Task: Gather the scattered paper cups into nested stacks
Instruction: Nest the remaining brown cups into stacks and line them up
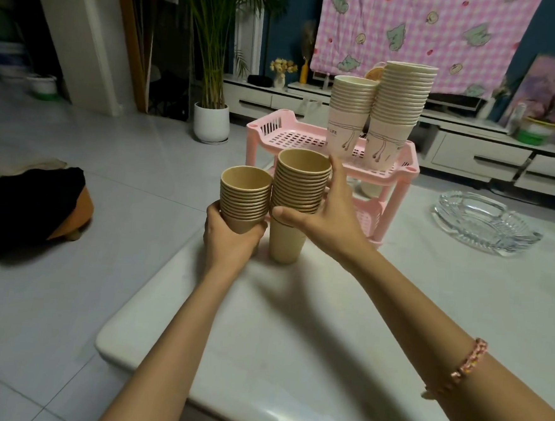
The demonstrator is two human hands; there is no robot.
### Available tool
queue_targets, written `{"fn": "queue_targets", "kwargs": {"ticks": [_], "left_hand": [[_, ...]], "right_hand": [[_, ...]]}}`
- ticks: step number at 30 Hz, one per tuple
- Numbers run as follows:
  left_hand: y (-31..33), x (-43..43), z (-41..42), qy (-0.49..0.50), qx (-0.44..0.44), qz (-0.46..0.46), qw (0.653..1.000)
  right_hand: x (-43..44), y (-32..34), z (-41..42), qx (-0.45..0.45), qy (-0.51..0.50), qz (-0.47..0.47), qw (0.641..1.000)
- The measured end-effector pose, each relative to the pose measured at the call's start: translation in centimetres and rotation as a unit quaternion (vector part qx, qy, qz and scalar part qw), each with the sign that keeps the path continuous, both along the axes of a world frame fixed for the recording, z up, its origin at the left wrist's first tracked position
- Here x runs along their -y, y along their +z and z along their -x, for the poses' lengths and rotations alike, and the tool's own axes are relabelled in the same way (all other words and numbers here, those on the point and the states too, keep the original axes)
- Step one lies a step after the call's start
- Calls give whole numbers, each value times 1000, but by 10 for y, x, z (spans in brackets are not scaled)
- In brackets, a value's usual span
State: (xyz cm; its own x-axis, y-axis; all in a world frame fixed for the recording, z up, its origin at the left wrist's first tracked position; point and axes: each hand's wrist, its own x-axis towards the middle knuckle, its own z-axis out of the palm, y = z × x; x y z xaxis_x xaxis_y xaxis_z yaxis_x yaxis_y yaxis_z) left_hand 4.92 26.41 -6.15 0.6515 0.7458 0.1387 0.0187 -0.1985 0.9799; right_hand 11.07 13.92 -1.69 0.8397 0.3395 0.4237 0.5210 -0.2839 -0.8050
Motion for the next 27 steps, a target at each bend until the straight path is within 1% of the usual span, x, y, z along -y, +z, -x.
{"fn": "queue_targets", "kwargs": {"ticks": [3,6,7,9,11,13,17,22,24,27], "left_hand": [[0,0,0,1,3,1,1000],[1,0,0,-3,5,6,1000],[1,0,0,-4,5,6,1000],[-1,-1,0,-7,4,3,1000],[-2,-1,-1,-6,4,0,1000],[-3,-1,-2,1,6,-1,1000],[-2,2,-5,11,-6,4,1000],[0,11,-7,-3,-24,20,1000],[1,17,-9,-24,-34,20,999],[-1,28,-13,-65,-52,-12,996]], "right_hand": [[-3,-8,5,58,-31,12,998],[-5,-4,10,142,-89,-12,986],[-5,-1,10,170,-97,-7,981],[-9,0,11,184,-79,30,979],[-12,-7,12,176,-52,34,982],[-16,-18,11,157,-57,-8,986],[-21,-27,11,64,-78,-80,992],[-14,-44,11,-11,-81,-73,994],[-5,-50,10,-20,-100,-72,992],[17,-53,10,-15,-132,-73,989]]}}
